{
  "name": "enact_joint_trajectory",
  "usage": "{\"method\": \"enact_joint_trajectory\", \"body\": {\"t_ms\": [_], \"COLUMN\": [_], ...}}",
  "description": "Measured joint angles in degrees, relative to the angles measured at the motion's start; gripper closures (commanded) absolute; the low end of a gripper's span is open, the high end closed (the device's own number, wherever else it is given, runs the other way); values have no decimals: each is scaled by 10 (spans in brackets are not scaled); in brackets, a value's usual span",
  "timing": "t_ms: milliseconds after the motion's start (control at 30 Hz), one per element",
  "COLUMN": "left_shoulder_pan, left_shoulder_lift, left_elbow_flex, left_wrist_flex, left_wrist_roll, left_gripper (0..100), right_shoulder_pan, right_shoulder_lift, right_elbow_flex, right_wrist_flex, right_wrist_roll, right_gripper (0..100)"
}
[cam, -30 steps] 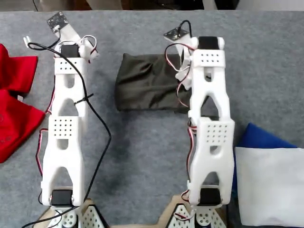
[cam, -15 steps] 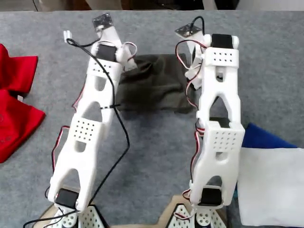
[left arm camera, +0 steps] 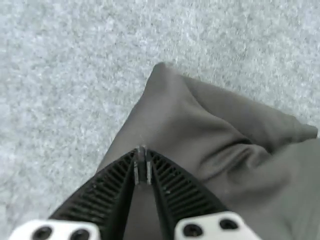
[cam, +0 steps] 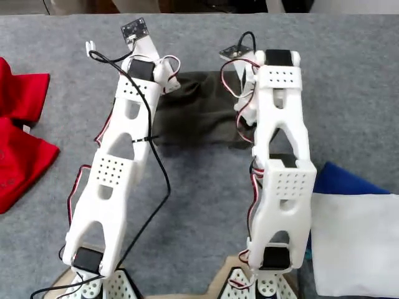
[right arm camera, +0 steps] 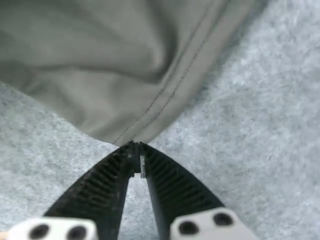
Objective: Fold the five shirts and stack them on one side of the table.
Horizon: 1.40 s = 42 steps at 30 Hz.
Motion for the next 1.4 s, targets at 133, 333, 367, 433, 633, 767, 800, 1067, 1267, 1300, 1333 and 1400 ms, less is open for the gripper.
{"method": "enact_joint_trajectory", "body": {"t_ms": [133, 333, 367, 433, 633, 767, 800, 1067, 1267, 1300, 1333, 1400], "left_shoulder_pan": [-6, -25, -30, -45, -73, -72, -72, -67, -11, -8, -9, -12], "left_shoulder_lift": [15, 18, 18, 18, 18, 18, 18, -40, -99, -101, -101, -101], "left_elbow_flex": [28, 28, 32, 33, 34, 33, 25, -5, 47, 64, 84, 120], "left_wrist_flex": [-34, -49, -54, -61, -69, -59, -47, 58, 49, 37, 19, -17], "left_wrist_roll": [-12, -15, -15, -16, -16, -16, -16, -51, -151, -159, -164, -164], "left_gripper": [977, 976, 976, 976, 976, 975, 975, 977, 979, 979, 979, 979], "right_shoulder_pan": [0, -35, -43, -55, -57, -57, -56, -33, 9, 16, 21, 25], "right_shoulder_lift": [-40, -68, -69, -69, -69, -69, -69, -47, -44, -44, -44, -44], "right_elbow_flex": [0, 23, 35, 64, 139, 144, 149, 190, 221, 224, 229, 233], "right_wrist_flex": [0, 0, -4, -24, -108, -129, -135, -198, -250, -256, -263, -268], "right_wrist_roll": [0, 0, 0, 0, 0, 0, 0, 0, 0, 0, 0, 0], "right_gripper": [993, 993, 993, 993, 993, 993, 993, 993, 993, 993, 993, 993]}}
